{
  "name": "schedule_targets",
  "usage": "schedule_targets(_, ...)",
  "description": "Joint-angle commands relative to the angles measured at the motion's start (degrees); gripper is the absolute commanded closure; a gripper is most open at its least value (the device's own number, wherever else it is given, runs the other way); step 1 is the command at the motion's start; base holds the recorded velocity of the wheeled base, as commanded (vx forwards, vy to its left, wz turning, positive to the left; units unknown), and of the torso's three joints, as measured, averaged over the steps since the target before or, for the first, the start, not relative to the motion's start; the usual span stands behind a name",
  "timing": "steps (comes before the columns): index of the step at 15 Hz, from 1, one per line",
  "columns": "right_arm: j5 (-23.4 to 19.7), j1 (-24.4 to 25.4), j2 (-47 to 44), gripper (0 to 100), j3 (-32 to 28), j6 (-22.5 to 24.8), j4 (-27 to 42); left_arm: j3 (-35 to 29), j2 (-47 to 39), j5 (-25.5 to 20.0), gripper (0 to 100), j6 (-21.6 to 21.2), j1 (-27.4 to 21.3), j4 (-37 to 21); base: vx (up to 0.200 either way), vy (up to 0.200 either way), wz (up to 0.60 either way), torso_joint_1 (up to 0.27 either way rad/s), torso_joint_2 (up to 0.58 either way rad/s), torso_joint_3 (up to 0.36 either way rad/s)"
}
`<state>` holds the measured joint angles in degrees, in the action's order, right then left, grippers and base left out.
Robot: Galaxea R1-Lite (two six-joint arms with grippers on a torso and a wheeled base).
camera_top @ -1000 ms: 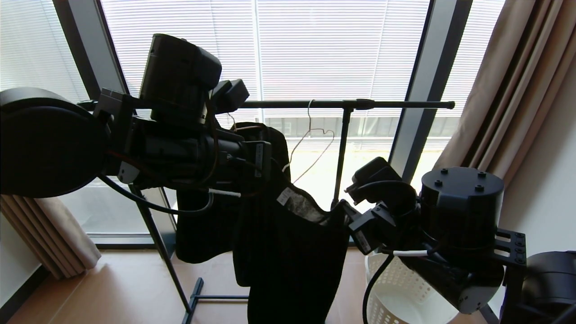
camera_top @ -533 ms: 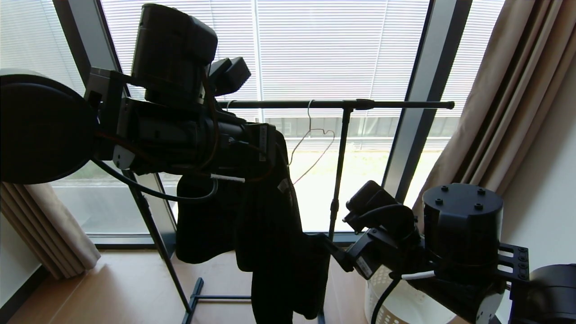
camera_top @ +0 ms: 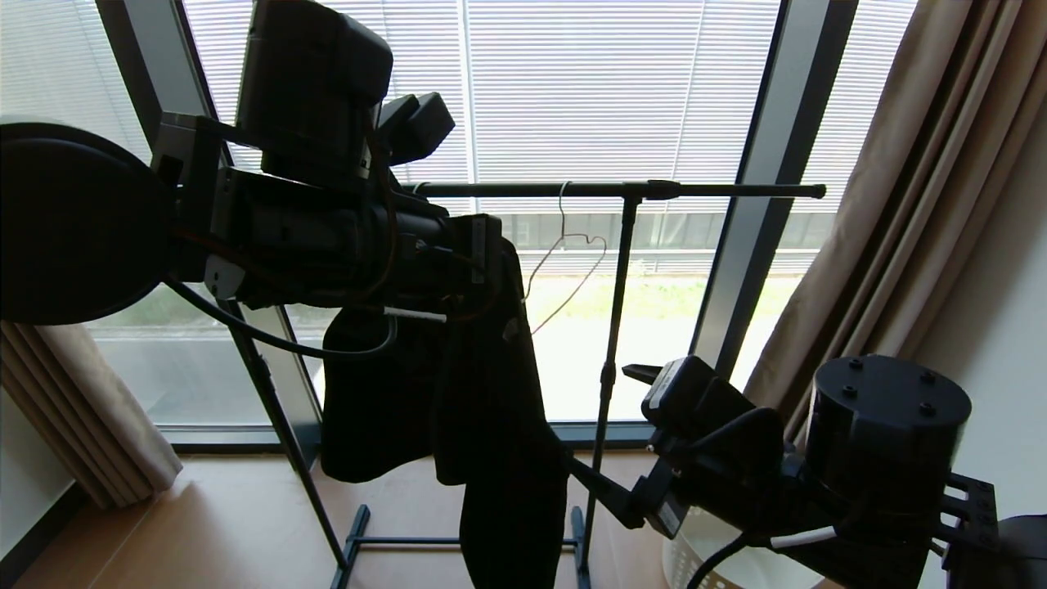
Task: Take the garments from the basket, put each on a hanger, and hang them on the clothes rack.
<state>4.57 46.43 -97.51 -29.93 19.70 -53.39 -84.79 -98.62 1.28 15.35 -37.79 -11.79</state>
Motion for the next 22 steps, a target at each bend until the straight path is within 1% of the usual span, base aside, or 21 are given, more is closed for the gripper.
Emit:
schedule_targets(1,-0.88,0.15,-0.75,0,0.84,-0.19,-1.62,0.32,0.1,0.04,100,0.03,-0.35,0.01,0.0,0.0,0.0,0.0,0.0,0.0)
schedule_targets(2,-0.7,0.76,-0.84,0,0.22,-1.07,-2.5,0.5,0.1,0.04,100,0.03,-0.79,-0.08,0.0,0.0,0.0,0.0,0.0,0.0)
schedule_targets(3,-0.26,2.78,-0.92,0,-0.66,-3.88,-3.65,0.5,0.18,0.04,100,0.03,-1.14,-0.16,0.0,0.0,0.0,0.0,0.0,0.0)
schedule_targets(4,1.05,4.28,-0.92,0,-1.71,-7.4,-4.44,0.5,0.18,0.13,100,0.03,-1.32,-0.52,0.0,0.0,0.0,0.0,0.0,0.0)
schedule_targets(5,1.93,4.72,-1.01,0,-2.15,-8.45,-4.44,0.5,0.27,0.13,100,0.03,-1.32,-0.69,0.0,0.0,0.0,0.0,0.0,0.0)
schedule_targets(6,5.36,5.77,-2.07,0,-4.35,-10.65,-4.44,0.32,0.27,0.13,100,0.03,-1.41,-0.96,0.0,0.0,0.0,0.0,0.0,0.0)
schedule_targets(9,10.19,5.33,-6.99,0,-8.04,-11.53,-4.61,0.5,0.45,0.13,100,0.03,-1.41,-0.96,0.0,0.0,0.0,0.0,0.0,0.0)
schedule_targets(10,11.07,4.37,-7.87,0,-8.83,-11.53,-4.53,0.5,0.45,0.13,100,0.03,-1.41,-0.96,0.0,0.0,0.0,0.0,0.0,0.0)
schedule_targets(14,11.16,-0.03,-12.26,0,-10.41,-11.44,-4.61,0.67,1.33,0.04,100,0.03,-1.41,-1.04,0.0,0.0,0.0,0.0,0.0,0.0)
schedule_targets(16,11.07,-2.4,-12.53,0,-10.68,-11.35,-4.26,1.47,2.03,0.04,100,0.03,-1.32,-1.04,0.0,0.0,0.0,0.0,0.0,0.0)
schedule_targets(20,10.81,-4.77,-12.61,0,-10.68,-10.91,-4.0,2.34,2.91,0.04,100,0.03,-1.06,-1.04,0.0,0.0,0.0,0.0,0.0,0.0)
schedule_targets(22,10.72,-5.65,-13.84,0,-10.68,-9.59,-4.09,2.43,3.08,0.04,100,0.03,-0.97,-1.04,0.0,0.0,0.0,0.0,0.0,0.0)
